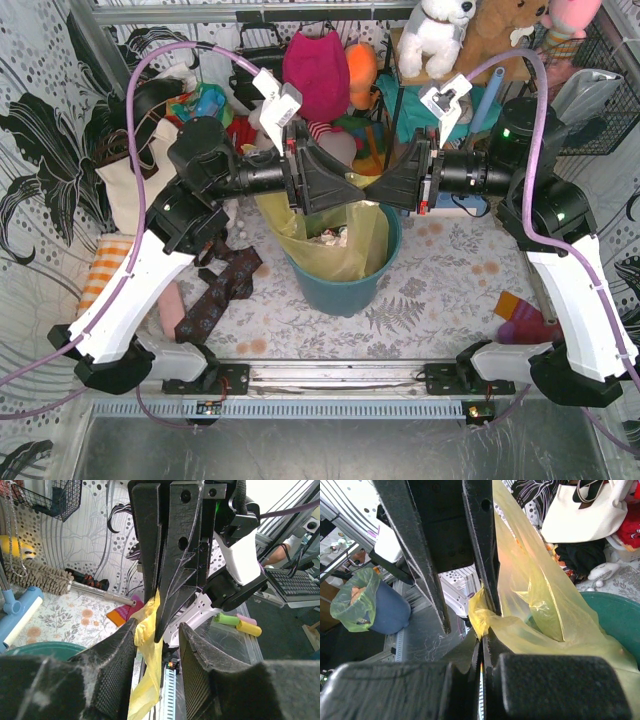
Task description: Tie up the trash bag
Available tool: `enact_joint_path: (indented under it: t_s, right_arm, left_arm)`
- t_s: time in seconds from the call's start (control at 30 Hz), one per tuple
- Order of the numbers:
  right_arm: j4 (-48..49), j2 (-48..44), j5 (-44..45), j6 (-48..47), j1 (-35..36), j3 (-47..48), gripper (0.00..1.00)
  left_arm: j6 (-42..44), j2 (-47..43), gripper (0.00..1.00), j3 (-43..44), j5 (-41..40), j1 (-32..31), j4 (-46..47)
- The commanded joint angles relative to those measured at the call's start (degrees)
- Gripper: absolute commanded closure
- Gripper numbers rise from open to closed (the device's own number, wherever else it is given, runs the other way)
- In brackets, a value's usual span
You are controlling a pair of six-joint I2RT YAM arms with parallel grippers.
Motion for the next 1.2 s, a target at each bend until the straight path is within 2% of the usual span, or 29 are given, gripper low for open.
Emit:
enact_joint_path:
  t_s: [0.0, 0.07, 0.2, 0.43, 0.53, 0.63, 0.7, 0.87, 0.93, 1.0, 1.17]
  right_arm:
    - [1.94, -0.14, -1.21, 0.24, -0.04, -0.4, 1.0]
    - [1.94, -0.14, -1.3, 0.24, 0.0, -0.45, 1.0]
    - [2.02, -0.14, -1.21, 0.11, 0.0, -0.45, 1.0]
    - [1.9, -0.55, -0.81, -0.03, -0.03, -0.86, 1.0]
    - [1.42, -0.87, -0.41, -0.36, -0.04, -0.76, 1.0]
    - [-1.06, -1.44, 1.79, -1.62, -0.04, 0.73, 0.79]
    - [-3.21, -2.13, 4.47, -2.55, -0.04, 2.51, 0.71]
    - [-4.65, -3.4, 8.03, -1.83, 0.0, 7.04, 0.68]
    - [-5.45, -2.84, 10.84, -1.51, -0.04, 9.2, 0.63]
    - [-5.75, -1.49, 13.33, -0.76, -0.01, 11.4, 0.63]
    - [-4.9, 4.49, 13.02, 1.31, 0.07, 16.94, 0.66]
  left_arm:
    - [0.48, 0.14, 0.56, 1.82, 1.12, -0.64, 2.7]
    - [0.51, 0.19, 0.6, 1.83, 0.68, -0.64, 2.61]
    - [0.55, 0.35, 0.81, 1.83, -0.11, -0.69, 2.42]
    - [0.66, 0.08, 1.0, 1.92, -2.05, -0.68, 2.61]
    - [1.02, -0.45, 1.0, 1.64, -3.3, -0.69, 2.26]
    - [1.34, -1.61, 1.0, 0.31, -4.59, -0.68, 2.33]
    - [0.87, -2.58, 1.0, -1.02, -4.82, -0.69, 3.1]
    - [-0.96, -5.9, 1.0, -6.8, -4.01, -0.68, 6.97]
    - [-1.36, -7.05, 1.0, -8.88, -3.3, -0.69, 7.79]
    - [-1.63, -8.2, 1.0, -10.66, -2.41, -0.65, 8.48]
    - [-3.13, -11.15, 1.0, -15.74, 1.45, -0.64, 12.57]
